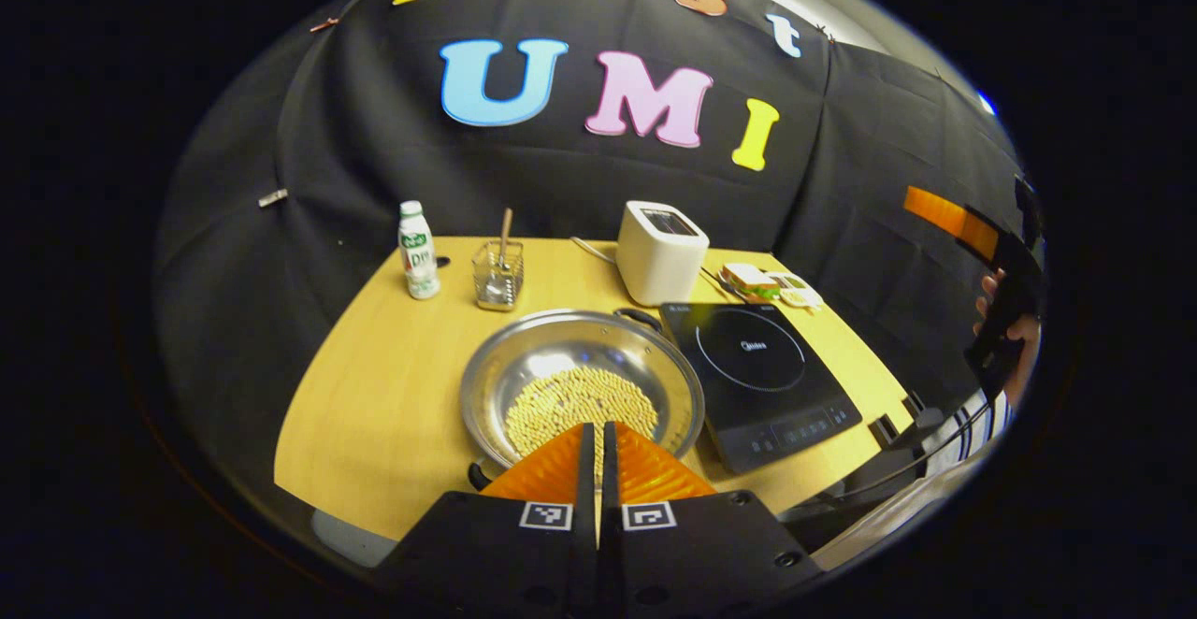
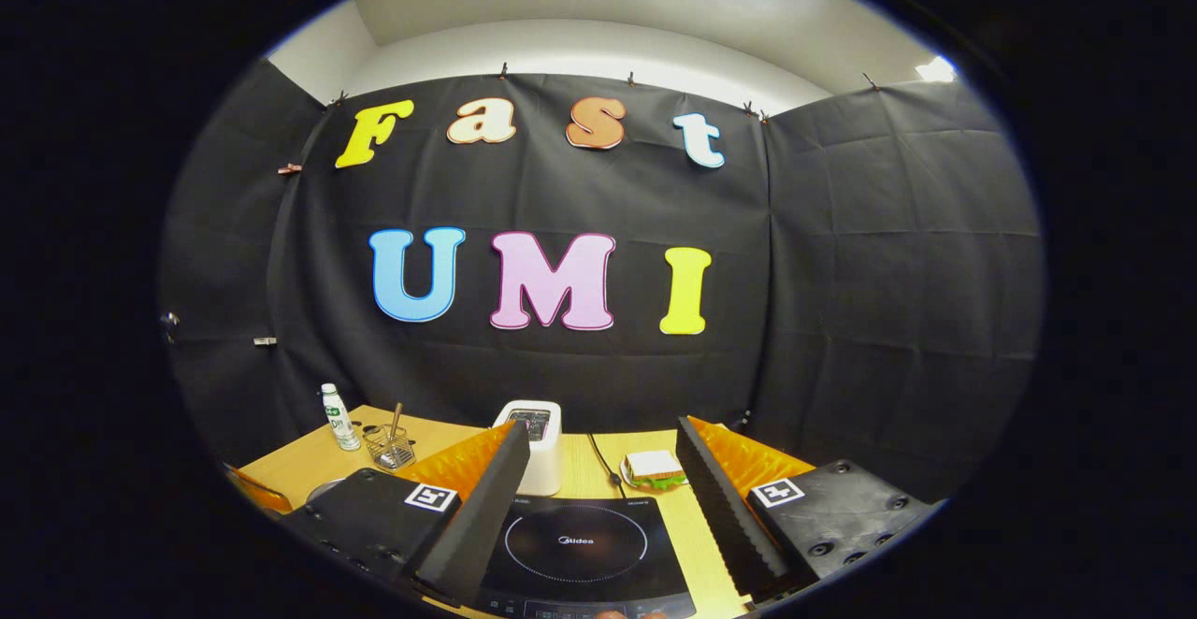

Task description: First push the handle of the pot to place it horizontally, then grasp the pot with both hands and set it on the induction cooktop.

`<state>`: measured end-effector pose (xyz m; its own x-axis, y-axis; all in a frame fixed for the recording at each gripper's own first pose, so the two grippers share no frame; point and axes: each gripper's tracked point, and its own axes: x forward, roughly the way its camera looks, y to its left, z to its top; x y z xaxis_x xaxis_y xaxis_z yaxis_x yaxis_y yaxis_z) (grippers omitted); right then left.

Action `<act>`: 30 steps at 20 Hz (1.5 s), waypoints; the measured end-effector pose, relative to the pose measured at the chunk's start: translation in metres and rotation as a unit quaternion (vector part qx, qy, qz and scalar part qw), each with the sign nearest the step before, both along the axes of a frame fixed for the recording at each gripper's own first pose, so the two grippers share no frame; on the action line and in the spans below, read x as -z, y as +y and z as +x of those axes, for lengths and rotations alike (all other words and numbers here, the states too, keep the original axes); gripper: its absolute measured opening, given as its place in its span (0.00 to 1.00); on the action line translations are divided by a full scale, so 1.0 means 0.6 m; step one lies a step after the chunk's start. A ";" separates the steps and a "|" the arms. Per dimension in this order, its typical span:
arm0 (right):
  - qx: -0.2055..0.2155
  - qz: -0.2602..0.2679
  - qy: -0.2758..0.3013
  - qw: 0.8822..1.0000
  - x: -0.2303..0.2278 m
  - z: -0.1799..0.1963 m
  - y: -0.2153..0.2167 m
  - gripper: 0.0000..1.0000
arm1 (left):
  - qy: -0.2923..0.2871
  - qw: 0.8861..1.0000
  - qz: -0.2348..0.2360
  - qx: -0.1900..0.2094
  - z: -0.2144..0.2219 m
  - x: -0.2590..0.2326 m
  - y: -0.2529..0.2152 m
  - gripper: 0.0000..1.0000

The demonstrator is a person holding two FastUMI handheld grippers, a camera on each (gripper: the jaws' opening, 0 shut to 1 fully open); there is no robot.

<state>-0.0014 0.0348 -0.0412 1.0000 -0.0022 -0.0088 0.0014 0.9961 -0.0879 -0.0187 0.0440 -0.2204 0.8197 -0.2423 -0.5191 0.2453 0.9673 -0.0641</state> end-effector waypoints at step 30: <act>0.044 -0.014 0.057 0.997 0.070 0.007 0.006 0.98 | 0.170 0.984 0.058 -0.007 0.035 0.208 0.108 0.05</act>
<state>0.0029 0.0383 -0.0830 0.9883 -0.0910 -0.1220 0.0762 0.9898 -0.1206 0.0024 0.1090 -0.3455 0.5968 -0.1545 -0.7874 0.2151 0.9762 -0.0285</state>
